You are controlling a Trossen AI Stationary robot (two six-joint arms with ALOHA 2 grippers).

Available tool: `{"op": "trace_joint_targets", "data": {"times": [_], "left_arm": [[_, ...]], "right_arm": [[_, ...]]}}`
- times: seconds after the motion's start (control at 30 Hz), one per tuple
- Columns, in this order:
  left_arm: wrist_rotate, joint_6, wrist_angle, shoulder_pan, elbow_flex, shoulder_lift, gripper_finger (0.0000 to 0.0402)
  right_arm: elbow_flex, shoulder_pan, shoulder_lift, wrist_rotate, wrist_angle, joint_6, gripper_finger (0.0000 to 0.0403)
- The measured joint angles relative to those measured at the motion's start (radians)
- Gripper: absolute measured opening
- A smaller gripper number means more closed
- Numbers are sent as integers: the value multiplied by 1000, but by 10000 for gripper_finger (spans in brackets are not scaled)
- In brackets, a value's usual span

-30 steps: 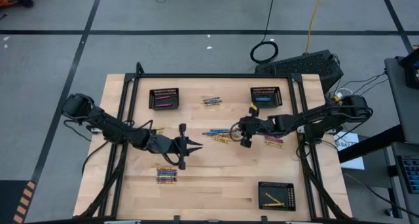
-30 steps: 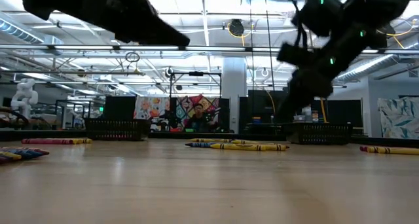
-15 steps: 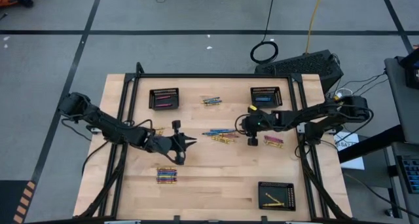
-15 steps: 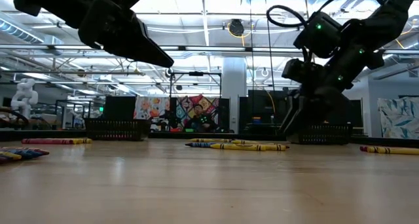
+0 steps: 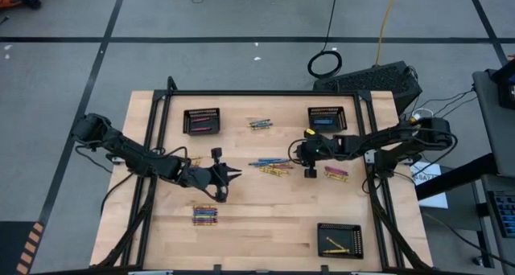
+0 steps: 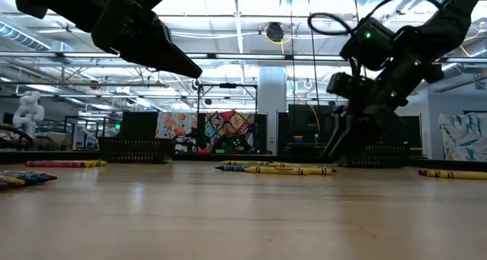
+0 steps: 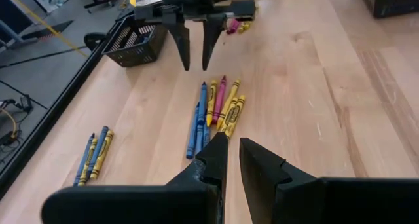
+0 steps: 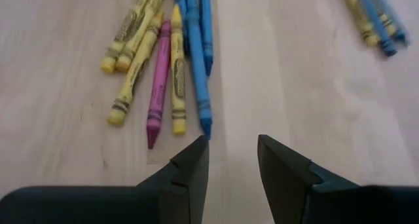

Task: Sort crayons
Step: Put the blue crayon into the top right black bin

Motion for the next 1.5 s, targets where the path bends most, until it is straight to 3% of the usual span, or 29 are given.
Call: {"op": "trace_joint_targets", "data": {"times": [0.23,0.37,1.03,1.33,1.5], "left_arm": [[0,0,10,0,0,0,44],[0,0,10,0,0,0,44],[0,0,22,1,0,0,44],[0,1,32,1,0,0,44],[0,1,33,1,0,0,44]], "right_arm": [[0,-16,119,-5,117,19,118],[1,-27,146,-67,156,13,118],[37,-46,119,-131,164,-26,117],[37,-71,144,-166,204,-32,80],[37,-81,188,-167,346,14,64]]}}
